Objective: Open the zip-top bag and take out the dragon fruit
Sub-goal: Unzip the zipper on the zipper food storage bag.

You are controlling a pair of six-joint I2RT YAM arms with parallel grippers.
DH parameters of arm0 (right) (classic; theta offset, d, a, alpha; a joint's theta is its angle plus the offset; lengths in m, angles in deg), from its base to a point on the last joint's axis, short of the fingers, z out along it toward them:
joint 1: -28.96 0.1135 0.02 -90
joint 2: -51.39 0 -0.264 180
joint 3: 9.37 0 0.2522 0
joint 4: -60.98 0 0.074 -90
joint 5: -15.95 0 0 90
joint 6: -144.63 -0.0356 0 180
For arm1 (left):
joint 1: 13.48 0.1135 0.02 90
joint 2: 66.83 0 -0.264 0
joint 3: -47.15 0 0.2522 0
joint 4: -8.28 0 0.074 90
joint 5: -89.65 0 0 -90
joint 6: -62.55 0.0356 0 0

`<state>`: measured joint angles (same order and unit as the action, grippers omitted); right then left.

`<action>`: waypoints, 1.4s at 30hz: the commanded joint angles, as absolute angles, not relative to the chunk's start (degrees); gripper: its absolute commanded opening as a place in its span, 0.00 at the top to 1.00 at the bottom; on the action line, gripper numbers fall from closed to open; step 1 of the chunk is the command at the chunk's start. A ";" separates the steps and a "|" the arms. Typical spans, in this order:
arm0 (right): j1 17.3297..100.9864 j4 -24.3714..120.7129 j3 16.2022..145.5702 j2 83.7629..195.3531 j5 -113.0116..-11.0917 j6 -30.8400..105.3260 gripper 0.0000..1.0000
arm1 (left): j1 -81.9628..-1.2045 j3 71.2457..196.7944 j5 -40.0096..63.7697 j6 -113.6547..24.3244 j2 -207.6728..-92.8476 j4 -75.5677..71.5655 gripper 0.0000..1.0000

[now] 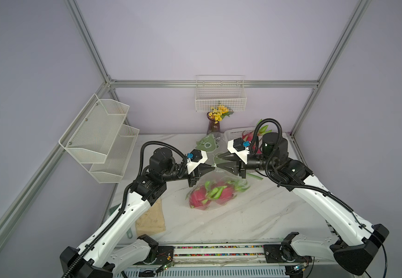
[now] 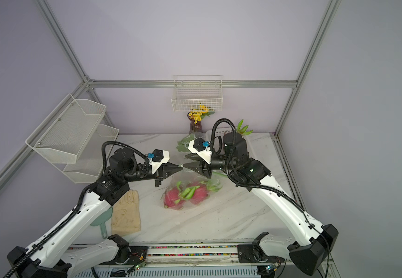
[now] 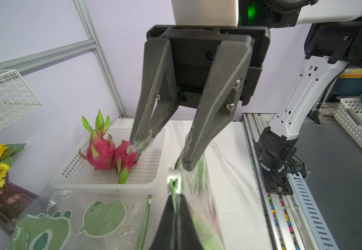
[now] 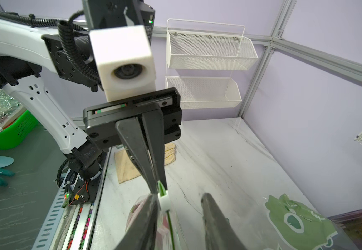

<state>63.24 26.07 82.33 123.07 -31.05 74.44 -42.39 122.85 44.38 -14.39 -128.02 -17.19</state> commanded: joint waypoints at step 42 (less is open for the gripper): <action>59.73 28.61 72.58 118.20 -37.19 75.71 1.00 | -40.43 125.80 36.16 -17.74 -121.17 -12.36 1.00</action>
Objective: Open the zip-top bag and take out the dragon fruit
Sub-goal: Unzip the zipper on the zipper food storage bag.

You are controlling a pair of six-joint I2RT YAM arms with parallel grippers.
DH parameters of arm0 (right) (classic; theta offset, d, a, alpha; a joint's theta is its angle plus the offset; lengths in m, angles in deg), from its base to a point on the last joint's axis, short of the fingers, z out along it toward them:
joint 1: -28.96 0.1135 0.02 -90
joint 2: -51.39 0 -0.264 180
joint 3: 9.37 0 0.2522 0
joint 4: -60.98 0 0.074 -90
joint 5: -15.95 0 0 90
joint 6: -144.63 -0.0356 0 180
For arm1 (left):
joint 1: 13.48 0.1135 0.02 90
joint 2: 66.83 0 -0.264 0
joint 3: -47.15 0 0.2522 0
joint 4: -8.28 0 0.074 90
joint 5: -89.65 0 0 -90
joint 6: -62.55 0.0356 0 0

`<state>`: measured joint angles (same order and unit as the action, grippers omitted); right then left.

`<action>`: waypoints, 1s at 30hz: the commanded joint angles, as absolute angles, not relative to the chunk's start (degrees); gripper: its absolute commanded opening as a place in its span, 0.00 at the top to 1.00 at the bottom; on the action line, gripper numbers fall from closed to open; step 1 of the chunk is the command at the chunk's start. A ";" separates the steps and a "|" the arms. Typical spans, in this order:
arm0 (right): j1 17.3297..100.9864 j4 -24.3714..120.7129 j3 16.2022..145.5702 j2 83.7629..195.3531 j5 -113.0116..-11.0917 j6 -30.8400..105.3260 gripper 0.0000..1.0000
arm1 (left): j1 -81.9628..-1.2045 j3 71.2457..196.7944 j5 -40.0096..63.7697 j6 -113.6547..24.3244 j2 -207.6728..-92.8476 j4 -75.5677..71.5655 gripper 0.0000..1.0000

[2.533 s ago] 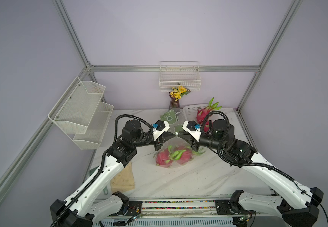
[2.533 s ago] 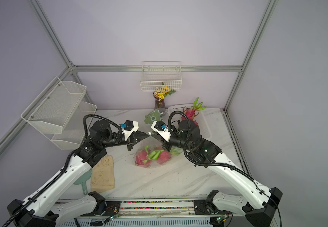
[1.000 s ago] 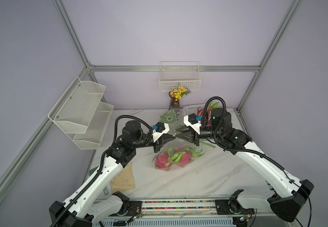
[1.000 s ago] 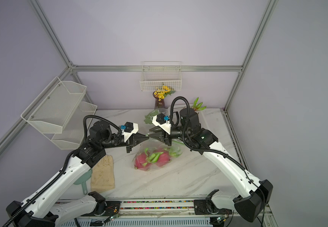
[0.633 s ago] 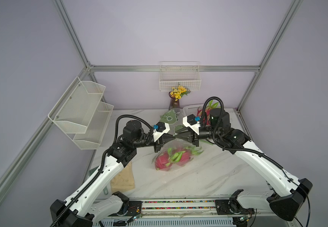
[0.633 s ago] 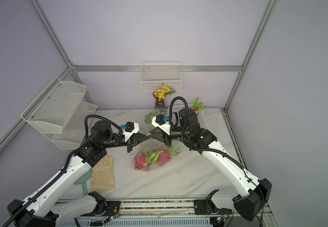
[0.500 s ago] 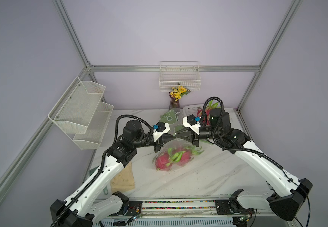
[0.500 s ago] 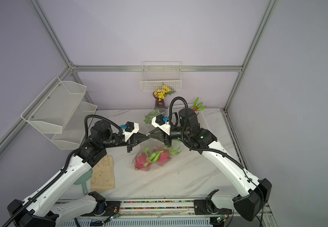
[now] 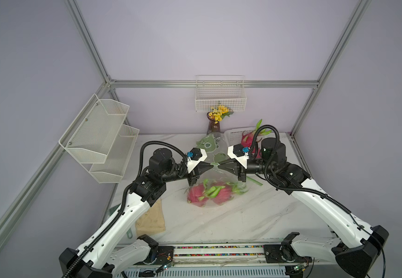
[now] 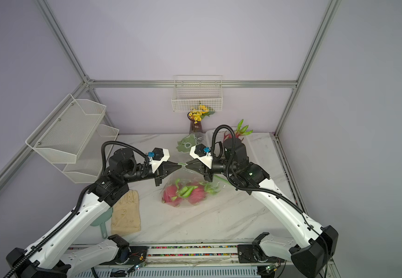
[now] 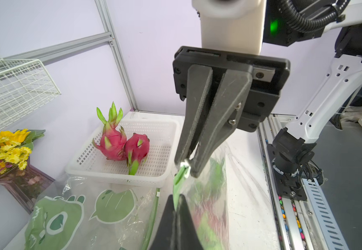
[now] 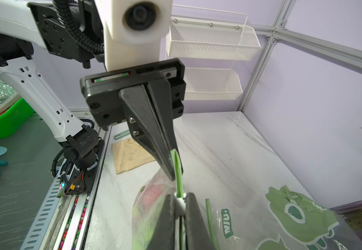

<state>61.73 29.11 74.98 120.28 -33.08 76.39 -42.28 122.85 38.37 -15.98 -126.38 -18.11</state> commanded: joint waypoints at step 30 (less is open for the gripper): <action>53.99 36.93 54.43 106.31 -46.53 70.75 1.00 | -31.76 137.58 25.26 -17.59 -117.94 -31.40 1.00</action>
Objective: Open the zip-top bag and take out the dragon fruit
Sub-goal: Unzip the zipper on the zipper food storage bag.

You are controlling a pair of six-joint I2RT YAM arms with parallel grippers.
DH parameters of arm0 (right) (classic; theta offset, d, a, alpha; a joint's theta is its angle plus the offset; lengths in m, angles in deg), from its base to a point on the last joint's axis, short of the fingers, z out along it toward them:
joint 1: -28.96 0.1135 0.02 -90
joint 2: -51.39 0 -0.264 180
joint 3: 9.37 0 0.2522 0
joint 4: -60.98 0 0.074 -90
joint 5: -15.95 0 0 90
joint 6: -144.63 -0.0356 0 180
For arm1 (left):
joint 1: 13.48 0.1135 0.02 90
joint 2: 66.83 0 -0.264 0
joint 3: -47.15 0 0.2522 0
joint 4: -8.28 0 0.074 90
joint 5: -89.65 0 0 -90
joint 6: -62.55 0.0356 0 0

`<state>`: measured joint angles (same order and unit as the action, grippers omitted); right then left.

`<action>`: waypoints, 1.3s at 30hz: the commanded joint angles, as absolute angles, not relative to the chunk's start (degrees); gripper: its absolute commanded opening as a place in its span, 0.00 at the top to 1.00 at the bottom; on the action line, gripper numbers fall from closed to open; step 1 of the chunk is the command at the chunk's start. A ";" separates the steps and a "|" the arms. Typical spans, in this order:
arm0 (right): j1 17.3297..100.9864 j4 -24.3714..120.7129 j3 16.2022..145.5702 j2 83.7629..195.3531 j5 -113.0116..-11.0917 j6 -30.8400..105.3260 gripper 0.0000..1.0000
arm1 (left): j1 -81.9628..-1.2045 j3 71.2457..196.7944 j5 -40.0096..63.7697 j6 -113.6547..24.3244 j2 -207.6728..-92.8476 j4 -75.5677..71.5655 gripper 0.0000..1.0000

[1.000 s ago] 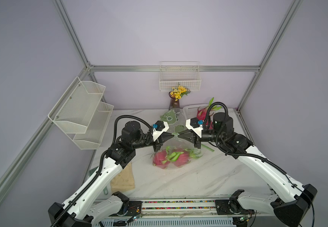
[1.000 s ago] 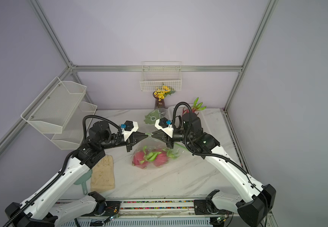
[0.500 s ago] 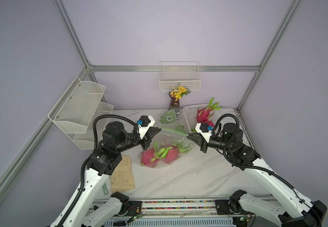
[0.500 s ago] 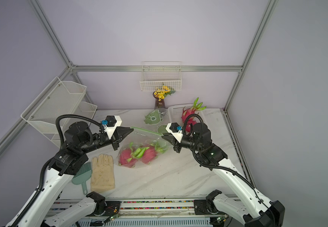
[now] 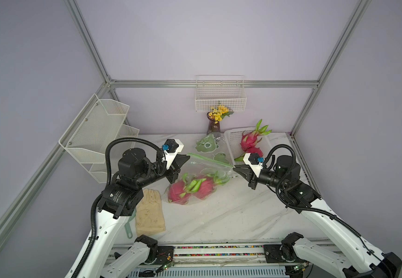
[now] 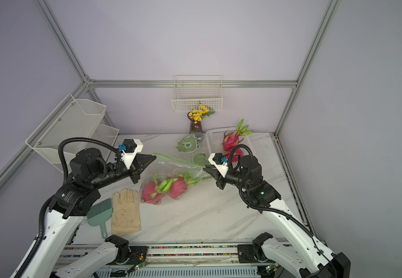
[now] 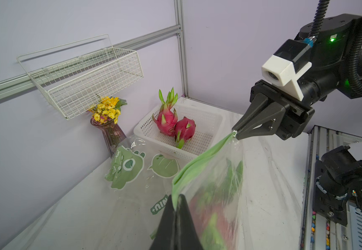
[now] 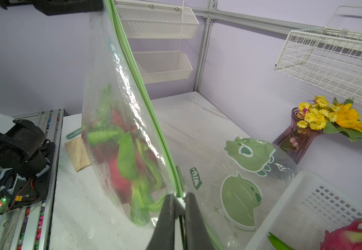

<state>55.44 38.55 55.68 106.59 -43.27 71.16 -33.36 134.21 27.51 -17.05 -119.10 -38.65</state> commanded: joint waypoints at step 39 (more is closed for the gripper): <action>53.92 38.39 57.79 101.84 -36.37 69.22 1.00 | -36.16 111.08 40.74 -37.90 -121.78 -11.62 0.99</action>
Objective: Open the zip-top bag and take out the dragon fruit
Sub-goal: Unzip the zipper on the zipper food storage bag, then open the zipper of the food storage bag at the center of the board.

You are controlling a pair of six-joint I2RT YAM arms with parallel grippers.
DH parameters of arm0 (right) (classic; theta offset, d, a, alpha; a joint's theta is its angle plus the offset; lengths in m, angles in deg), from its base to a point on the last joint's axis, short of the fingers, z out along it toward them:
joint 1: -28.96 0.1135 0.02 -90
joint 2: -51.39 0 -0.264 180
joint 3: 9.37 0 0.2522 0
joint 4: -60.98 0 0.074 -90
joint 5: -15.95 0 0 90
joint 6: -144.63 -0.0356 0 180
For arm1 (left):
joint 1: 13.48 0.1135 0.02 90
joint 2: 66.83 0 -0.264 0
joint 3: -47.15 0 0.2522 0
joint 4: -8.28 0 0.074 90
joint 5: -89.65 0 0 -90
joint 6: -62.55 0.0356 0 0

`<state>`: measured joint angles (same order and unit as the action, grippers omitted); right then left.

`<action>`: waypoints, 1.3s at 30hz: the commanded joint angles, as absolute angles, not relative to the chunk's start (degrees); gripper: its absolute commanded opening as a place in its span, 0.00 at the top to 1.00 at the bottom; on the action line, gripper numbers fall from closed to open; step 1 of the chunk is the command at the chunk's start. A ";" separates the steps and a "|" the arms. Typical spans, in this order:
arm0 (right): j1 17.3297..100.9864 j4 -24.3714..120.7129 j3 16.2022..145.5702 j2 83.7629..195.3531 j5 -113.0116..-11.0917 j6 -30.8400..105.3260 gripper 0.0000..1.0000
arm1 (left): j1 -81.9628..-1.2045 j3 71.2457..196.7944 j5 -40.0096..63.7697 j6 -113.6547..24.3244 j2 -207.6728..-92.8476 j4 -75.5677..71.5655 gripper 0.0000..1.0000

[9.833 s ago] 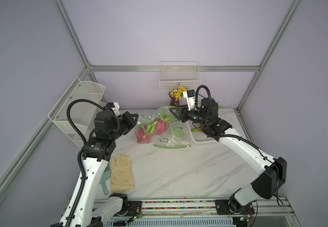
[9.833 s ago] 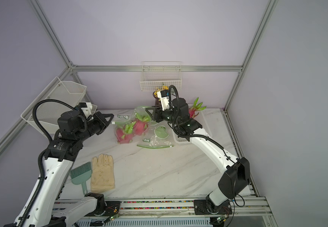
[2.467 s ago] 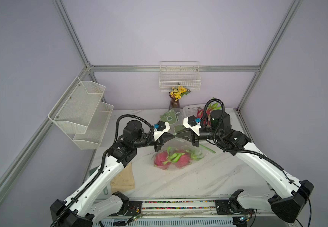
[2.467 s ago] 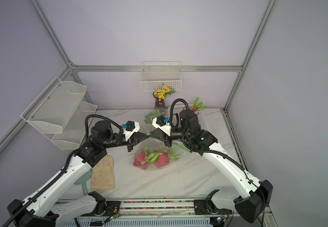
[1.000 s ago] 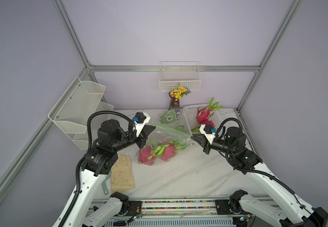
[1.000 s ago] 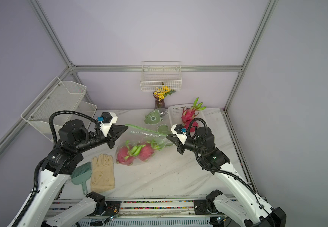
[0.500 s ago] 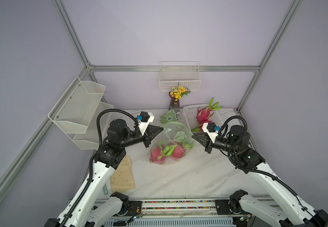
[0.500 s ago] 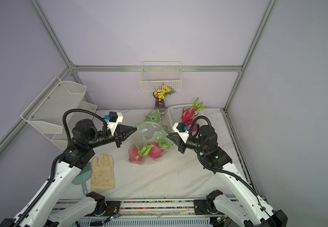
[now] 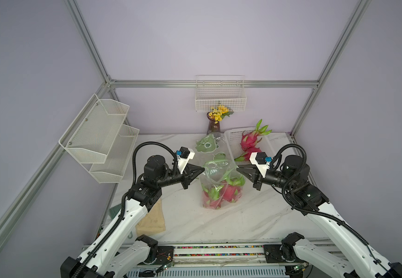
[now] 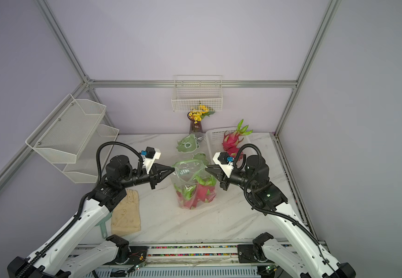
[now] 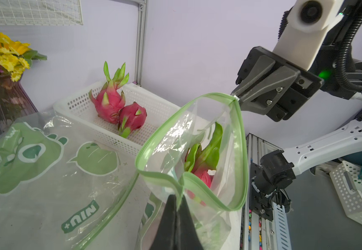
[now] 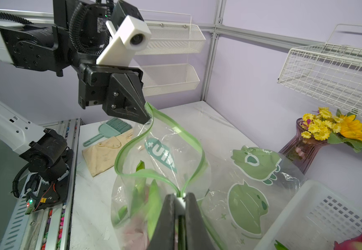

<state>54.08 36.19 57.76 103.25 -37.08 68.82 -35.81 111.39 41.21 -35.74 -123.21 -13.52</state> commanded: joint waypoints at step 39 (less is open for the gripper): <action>53.95 30.45 57.14 100.58 -45.71 74.94 1.00 | -27.81 126.48 26.01 -22.93 -113.54 -31.34 1.00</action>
